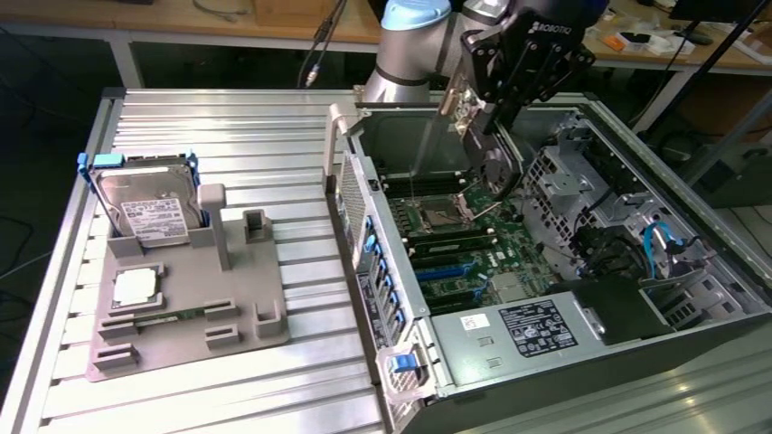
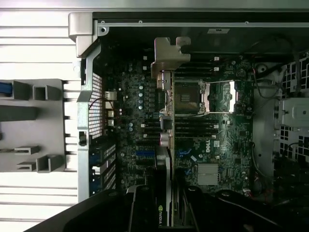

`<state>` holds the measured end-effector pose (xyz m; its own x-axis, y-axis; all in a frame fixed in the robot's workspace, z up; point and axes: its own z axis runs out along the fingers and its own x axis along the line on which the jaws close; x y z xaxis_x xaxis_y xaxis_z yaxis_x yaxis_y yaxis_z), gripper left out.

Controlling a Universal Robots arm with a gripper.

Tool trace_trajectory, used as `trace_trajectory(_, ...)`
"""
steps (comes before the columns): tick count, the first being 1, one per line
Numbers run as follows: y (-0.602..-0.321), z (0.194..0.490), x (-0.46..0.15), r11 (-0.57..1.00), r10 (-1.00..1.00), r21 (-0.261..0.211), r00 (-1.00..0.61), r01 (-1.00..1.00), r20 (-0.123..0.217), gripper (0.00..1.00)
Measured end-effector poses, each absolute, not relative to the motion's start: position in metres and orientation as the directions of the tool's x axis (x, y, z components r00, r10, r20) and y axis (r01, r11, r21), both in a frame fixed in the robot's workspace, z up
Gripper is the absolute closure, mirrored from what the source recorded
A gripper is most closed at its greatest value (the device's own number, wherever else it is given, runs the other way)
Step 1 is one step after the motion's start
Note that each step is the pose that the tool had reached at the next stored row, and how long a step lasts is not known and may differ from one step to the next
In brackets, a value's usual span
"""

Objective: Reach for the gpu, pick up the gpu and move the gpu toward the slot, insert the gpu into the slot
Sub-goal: 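Pick up the gpu and move the gpu toward the slot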

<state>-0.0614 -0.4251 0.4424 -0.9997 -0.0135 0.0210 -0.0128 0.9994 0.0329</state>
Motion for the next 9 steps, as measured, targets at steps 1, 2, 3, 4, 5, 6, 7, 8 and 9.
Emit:
trace_trajectory(1, -0.425, 0.442, -0.059, 0.999, -0.015, 0.033, -1.0, -0.014, 0.019, 0.73)
trace_trajectory(2, -0.425, 0.442, -0.058, 0.999, -0.018, 0.033, -1.0, -0.017, 0.017, 0.73)
trace_trajectory(3, -0.425, 0.442, -0.056, 0.999, -0.021, 0.033, -1.0, -0.02, 0.016, 0.73)
trace_trajectory(4, -0.425, 0.442, -0.055, 0.999, -0.025, 0.033, -1.0, -0.024, 0.015, 0.73)
trace_trajectory(5, -0.425, 0.442, -0.053, 0.999, -0.029, 0.033, -0.999, -0.028, 0.014, 0.73)
trace_trajectory(6, -0.425, 0.442, -0.051, 0.999, -0.035, 0.033, -0.999, -0.034, 0.012, 0.73)
trace_trajectory(7, -0.425, 0.441, -0.049, 0.999, -0.038, 0.033, -0.999, -0.038, 0.011, 0.73)
trace_trajectory(8, -0.425, 0.441, -0.047, 0.999, -0.04, 0.033, -0.999, -0.04, 0.01, 0.73)
trace_trajectory(9, -0.425, 0.441, -0.043, 0.999, -0.044, 0.032, -0.999, -0.044, 0.009, 0.73)
